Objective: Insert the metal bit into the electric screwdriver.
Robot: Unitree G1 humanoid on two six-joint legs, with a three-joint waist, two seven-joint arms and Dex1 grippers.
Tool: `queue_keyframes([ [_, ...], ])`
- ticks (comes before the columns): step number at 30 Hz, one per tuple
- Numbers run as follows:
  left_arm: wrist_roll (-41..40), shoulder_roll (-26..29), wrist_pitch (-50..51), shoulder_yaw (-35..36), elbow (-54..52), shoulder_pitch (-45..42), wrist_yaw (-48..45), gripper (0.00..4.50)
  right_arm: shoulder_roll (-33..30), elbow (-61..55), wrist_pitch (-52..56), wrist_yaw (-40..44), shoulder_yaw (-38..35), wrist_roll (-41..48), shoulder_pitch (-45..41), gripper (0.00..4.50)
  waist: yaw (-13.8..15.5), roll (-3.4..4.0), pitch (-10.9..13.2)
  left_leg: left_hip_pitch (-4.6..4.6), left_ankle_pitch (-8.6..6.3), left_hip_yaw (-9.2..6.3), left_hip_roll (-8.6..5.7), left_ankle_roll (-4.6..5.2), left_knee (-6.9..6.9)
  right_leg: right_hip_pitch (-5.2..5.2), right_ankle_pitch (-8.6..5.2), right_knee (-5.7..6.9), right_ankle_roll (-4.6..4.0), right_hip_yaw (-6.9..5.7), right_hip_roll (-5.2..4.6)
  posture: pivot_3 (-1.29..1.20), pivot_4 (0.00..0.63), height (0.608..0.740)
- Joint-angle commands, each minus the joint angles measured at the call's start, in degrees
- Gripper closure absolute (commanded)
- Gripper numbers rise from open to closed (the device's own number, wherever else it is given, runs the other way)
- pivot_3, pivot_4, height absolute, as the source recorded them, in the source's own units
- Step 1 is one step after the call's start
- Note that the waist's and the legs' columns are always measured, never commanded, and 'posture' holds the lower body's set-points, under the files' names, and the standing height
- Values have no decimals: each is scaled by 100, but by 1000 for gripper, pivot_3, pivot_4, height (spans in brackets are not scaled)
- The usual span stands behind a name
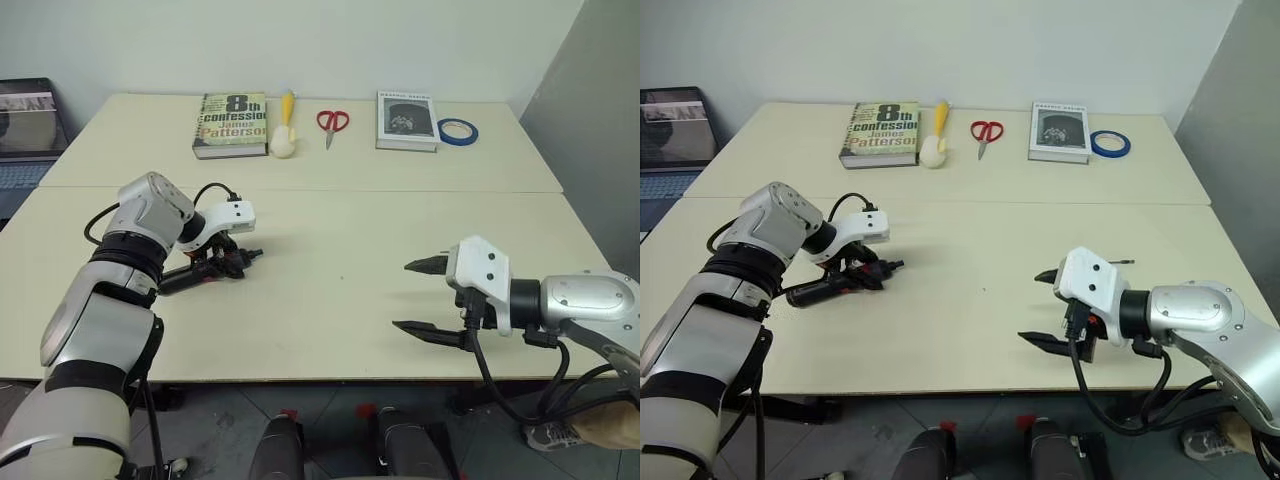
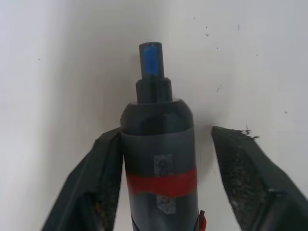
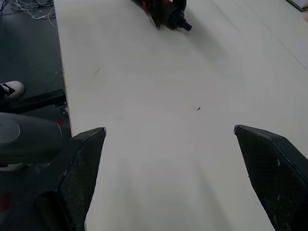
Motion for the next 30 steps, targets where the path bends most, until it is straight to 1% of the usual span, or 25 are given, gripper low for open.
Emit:
queue_keyframes([
  [1, 51, -28, -55, 47, -6, -44, -61, 2593, -85, -177, -136, 93, -351, 119, 57, 0, 0, 0, 0, -2, 0, 0, 0, 0, 3, 0, 1, 0, 1, 0, 0, 0, 150, 740],
  [2, 52, -31, -62, 54, -6, -38, -68, 2825, -108, -156, -152, 158, -458, 188, 62, 0, 0, 0, 0, -5, 0, 0, 0, 0, 6, 0, 2, 0, 3, 0, 0, 0, 150, 740],
  [3, 56, -36, -85, 57, -1, -32, -65, 2846, -148, -118, -153, 226, -564, 248, 59, 0, 0, 0, 0, -7, 0, 0, 0, 0, 9, 0, 2, 0, 4, 0, 0, 0, 150, 740],
  [9, 64, -65, -132, 83, 34, -9, -42, 2846, -305, 86, -87, 421, -946, 561, -61, 0, 2, 0, 0, -14, 0, -1, 0, 0, 27, 0, 8, 0, 11, 1, 0, 0, 150, 740],
  [14, 59, -71, -165, 99, 27, 29, -41, 2846, -186, 299, -141, 392, -1230, 932, -454, 0, 1, 0, 0, -15, 0, -1, -1, 0, 30, 0, 10, 1, 15, 2, 0, 0, 150, 740],
  [20, 41, -89, -161, 123, 8, 68, -41, 2847, -165, 437, -194, 412, -1567, 1327, -712, 0, 2, 1, 0, -16, 0, -2, -1, 0, 29, 0, 10, 0, 15, 2, 0, 0, 150, 740],
  [25, 54, -110, -182, 148, 33, 76, -22, 2847, -240, 464, -141, 371, -1640, 1588, -781, 0, 1, 1, 0, -16, 0, -2, -1, 0, 29, 0, 11, 1, 15, 2, -1, 0, 150, 740],
  [30, 61, -116, -197, 158, 29, 98, -30, 2847, -317, 483, -149, 342, -1592, 1649, -794, 0, 1, 1, 0, -16, 0, -2, -1, 0, 29, 0, 10, 1, 15, 1, 0, 0, 150, 740],
])
